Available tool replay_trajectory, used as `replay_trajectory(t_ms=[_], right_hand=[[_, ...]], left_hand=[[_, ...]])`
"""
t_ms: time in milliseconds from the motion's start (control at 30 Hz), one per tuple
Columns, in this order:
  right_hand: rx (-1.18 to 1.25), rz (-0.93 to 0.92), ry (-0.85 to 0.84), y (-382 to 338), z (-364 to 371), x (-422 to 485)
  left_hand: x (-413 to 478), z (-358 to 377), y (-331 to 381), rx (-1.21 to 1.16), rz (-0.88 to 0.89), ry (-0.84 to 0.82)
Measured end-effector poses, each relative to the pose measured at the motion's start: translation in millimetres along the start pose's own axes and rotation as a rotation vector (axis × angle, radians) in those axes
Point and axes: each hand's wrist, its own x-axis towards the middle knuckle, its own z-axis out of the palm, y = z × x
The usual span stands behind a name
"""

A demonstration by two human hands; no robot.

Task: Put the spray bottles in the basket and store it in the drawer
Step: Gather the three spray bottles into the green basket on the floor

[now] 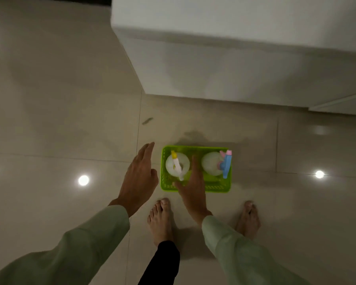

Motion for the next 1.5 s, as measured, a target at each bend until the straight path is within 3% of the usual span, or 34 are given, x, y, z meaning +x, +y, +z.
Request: replay_trajectory(t_ms=[133,433,667,900,1167,1500], right_hand=[[-0.028,-0.091,-0.057,-47,-61,-34],[0.04,-0.445,0.315,-254,-244,-21],[0.029,-0.461,0.384,-372,-333,40],[-0.125,-0.293,0.292,-405,-388,165],[-0.279,0.003,-0.094,-408,-376,268],[-0.181,-0.081,0.028,-392,-356,230]], left_hand=[[-27,-38,51,-0.029,0.051,0.015],[-45,-158,197,-0.129,0.271,0.158],[14,-229,308,-0.079,0.382,0.292],[118,-229,365,-0.074,0.339,0.313],[200,-208,385,-0.057,0.204,0.333],[170,-196,361,-0.091,0.197,0.334]])
